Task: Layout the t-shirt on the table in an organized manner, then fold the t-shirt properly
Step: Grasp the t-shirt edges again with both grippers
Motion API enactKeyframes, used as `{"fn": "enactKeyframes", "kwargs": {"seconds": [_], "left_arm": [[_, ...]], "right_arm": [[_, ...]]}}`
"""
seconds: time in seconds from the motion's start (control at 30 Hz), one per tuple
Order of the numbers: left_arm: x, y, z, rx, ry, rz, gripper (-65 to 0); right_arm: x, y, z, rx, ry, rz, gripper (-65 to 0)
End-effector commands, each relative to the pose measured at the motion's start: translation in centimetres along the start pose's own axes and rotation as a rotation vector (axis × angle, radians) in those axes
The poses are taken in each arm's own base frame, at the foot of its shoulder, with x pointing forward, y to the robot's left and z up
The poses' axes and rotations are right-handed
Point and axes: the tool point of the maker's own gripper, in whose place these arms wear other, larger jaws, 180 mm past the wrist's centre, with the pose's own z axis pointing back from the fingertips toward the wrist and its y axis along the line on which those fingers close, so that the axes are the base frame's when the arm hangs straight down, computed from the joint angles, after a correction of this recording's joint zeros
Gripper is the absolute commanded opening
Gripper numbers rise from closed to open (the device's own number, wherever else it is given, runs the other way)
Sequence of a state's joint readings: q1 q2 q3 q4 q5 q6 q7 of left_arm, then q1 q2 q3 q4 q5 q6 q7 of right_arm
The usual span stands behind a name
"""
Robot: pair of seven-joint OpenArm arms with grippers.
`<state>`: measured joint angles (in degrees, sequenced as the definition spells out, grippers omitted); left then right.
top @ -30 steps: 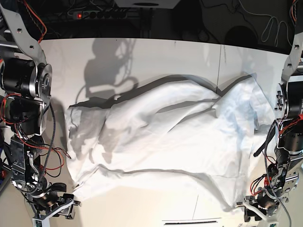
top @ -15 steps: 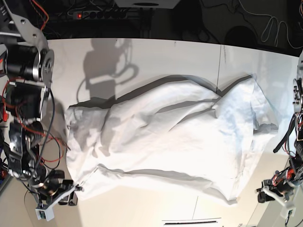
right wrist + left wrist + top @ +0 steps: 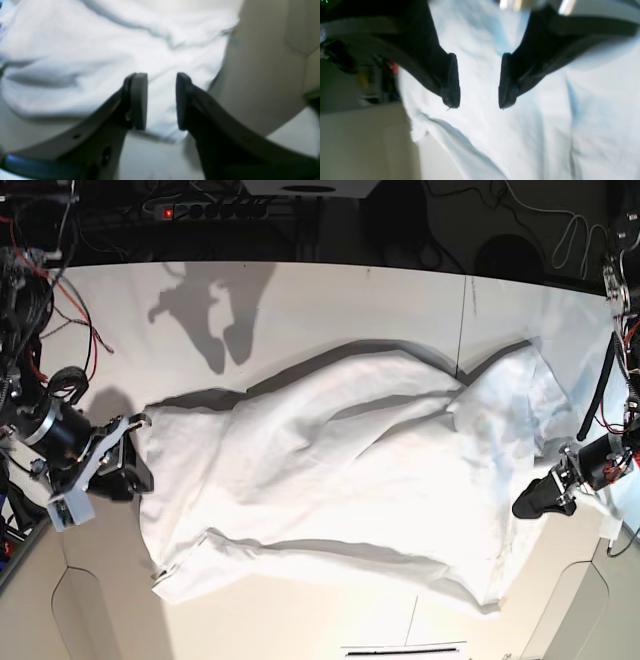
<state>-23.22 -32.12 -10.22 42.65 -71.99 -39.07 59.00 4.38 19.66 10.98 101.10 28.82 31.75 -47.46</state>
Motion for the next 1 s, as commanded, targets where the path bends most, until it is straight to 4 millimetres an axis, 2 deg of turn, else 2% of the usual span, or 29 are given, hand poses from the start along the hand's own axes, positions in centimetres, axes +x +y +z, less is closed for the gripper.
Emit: {"fn": "enactKeyframes", "kwargs": {"seconds": [0.0,0.1,0.2,0.27,0.33,0.47,0.53,0.7,0.8,0.97], "left_arm": [[1.6,-1.5,1.1,-0.051,-0.029,-0.040,-35.9],[-1.5,-2.8,2.2,-0.098,0.079,-0.074,-35.9],[-4.4,-2.2,3.2,-0.065,0.164,-0.116,-35.9],[-6.1,-0.9,3.6,-0.011,0.194,-0.126,-35.9],[-7.1,1.3,4.0,0.079,0.186,-0.149,-35.9],[-7.8,5.4,5.1,0.262,0.152,-0.264,-35.9],[-7.9,6.1,5.3,0.293,0.141,-0.295,-35.9],[-7.4,5.8,5.1,0.286,0.119,-0.299,-35.9],[-7.8,5.8,4.8,0.285,0.125,-0.298,-35.9],[-8.7,5.6,4.0,0.279,0.138,-0.296,-35.9]], "right_arm": [[0.5,0.1,0.7,0.008,-0.023,0.005,-46.6],[-3.2,2.2,1.3,0.077,0.061,-0.043,-46.6],[-6.6,4.0,2.0,0.135,0.143,-0.095,-46.6],[-8.5,5.0,2.5,0.156,0.186,-0.123,-46.6],[-10.4,5.6,3.1,0.166,0.233,-0.142,-46.6],[-13.0,6.7,4.0,0.181,0.297,-0.169,-46.6],[-13.3,7.0,4.2,0.188,0.302,-0.179,-46.6],[-12.5,7.9,4.0,0.230,0.264,-0.211,-46.6],[-12.0,8.6,3.5,0.243,0.242,-0.219,-46.5],[-10.3,10.8,1.5,0.276,0.173,-0.200,-39.1]]}}
